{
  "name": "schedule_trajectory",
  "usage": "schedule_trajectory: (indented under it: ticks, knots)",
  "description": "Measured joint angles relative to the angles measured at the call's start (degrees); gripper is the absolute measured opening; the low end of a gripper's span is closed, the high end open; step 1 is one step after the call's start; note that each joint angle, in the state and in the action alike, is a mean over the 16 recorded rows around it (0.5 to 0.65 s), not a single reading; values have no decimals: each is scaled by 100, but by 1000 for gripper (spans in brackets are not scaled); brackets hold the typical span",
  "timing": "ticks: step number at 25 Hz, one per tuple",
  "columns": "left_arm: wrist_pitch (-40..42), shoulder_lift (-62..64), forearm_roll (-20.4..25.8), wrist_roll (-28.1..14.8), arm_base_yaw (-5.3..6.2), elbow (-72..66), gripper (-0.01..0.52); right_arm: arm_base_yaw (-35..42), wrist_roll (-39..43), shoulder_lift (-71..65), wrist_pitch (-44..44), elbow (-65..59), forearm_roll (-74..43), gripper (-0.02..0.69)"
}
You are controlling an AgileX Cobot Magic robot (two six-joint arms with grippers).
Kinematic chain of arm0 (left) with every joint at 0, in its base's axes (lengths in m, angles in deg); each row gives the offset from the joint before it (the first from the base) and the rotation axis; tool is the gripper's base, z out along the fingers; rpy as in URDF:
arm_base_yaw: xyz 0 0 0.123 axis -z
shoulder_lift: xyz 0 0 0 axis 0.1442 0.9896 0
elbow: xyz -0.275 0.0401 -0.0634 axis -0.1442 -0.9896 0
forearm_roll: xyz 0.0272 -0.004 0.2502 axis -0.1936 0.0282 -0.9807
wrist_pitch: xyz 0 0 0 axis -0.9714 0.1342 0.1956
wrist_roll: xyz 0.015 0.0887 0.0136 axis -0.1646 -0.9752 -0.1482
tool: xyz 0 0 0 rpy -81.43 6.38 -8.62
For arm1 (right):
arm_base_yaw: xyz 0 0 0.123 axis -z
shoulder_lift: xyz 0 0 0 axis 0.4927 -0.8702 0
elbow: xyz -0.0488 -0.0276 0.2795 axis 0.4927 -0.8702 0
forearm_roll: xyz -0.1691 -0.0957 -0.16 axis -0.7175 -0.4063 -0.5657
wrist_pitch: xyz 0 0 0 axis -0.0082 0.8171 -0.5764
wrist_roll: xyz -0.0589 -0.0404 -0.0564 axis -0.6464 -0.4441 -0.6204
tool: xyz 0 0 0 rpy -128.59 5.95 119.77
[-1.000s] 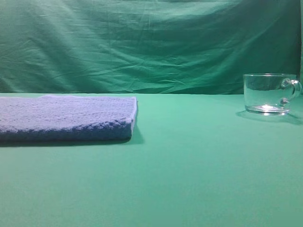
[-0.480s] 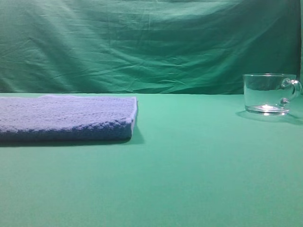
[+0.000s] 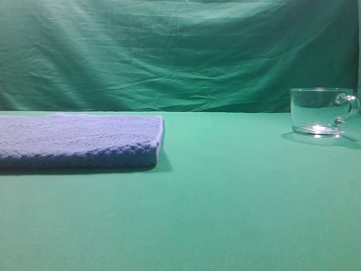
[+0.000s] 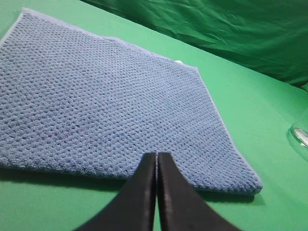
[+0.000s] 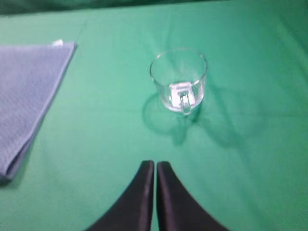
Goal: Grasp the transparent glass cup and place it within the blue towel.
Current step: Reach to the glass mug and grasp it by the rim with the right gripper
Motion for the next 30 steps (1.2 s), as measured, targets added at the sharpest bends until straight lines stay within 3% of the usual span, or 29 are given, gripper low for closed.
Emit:
schedule_trajectory:
  ticks: [7,12,20,30]
  knots:
    - [0,0,0,0,0,0,0,0,-247,-1675,345,883,-42,565]
    - [0,0,0,0,0,0,0,0,-300,-2720,321,1450,-161,644]
    - [0,0,0,0,0,0,0,0,-342,-4111,78,2305,-359,573]
    - [0,0,0,0,0,0,0,-4,-342,-5019,-38,3017,-544,269]
